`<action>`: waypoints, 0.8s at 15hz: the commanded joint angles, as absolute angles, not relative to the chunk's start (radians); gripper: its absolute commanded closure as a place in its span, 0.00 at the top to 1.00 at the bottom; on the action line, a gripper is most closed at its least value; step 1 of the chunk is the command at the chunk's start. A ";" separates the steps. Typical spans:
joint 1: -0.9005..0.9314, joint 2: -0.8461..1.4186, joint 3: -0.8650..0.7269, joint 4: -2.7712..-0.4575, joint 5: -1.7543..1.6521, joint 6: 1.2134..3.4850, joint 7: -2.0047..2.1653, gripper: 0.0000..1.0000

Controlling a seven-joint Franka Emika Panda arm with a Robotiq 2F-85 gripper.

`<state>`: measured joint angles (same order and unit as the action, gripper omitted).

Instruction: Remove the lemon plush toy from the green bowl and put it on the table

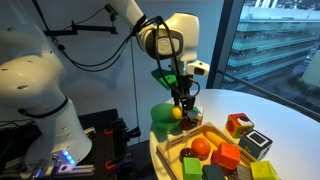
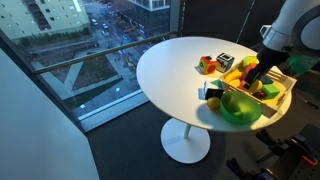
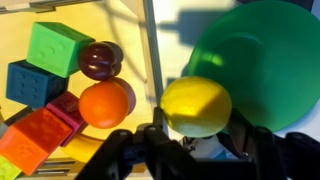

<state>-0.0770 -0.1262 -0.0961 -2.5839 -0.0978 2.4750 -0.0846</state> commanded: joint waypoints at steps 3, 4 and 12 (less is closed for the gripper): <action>-0.123 -0.119 -0.135 -2.532 -0.108 2.466 -0.120 0.40; -0.130 -0.114 -0.137 -2.531 -0.118 2.480 -0.111 0.40; -0.144 -0.012 -0.144 -2.497 -0.124 2.572 -0.089 0.40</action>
